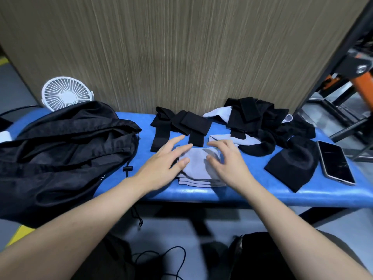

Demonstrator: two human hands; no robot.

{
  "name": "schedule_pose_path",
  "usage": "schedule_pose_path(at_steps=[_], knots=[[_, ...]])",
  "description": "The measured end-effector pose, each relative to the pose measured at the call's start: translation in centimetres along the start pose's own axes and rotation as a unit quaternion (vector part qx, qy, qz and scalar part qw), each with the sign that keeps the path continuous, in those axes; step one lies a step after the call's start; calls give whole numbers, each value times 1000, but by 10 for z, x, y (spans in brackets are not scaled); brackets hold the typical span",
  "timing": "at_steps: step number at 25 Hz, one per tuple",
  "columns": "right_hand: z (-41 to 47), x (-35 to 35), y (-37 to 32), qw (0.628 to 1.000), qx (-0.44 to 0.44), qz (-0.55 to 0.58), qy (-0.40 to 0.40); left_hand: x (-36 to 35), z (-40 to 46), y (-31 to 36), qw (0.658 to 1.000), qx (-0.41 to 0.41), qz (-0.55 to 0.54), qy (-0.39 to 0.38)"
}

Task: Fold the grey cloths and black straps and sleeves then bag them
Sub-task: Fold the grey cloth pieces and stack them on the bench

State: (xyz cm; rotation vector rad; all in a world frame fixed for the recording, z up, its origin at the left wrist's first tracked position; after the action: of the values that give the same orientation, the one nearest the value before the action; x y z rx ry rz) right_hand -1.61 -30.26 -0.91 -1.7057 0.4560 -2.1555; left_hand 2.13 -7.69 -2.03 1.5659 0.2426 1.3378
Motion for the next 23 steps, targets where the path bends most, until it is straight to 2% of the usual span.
schedule_pose_path(at_steps=[2,4,7,14,20,23], knots=[[-8,-6,12,997,-4,-54,-59,-7,5,4,999,3,27,-26],[-16,-11,20,986,-15,-133,-104,-12,8,4,992,27,83,-93],[-23,-18,18,974,-10,-189,-124,-9,8,2,977,51,141,-155],[-18,-40,-24,971,17,-223,-87,22,-12,-10,968,58,219,-106],[-12,-58,-54,971,58,-216,-86,53,-37,-32,973,77,198,-89],[-8,-43,-45,976,82,-191,-72,55,-31,-26,986,44,159,-30]])
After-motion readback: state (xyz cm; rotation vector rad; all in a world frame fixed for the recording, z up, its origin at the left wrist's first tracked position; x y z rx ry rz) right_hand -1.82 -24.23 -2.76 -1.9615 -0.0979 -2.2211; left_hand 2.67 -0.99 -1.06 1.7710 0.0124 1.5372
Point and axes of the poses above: each hand's wrist, its own z-axis towards the middle knuckle, its own x-axis out of the back of the hand, y = z × x, the point moved 1 cm from there along z, towards the middle knuckle, and after that the axes turned 15 degrees about -z, right-handed, at the moved point
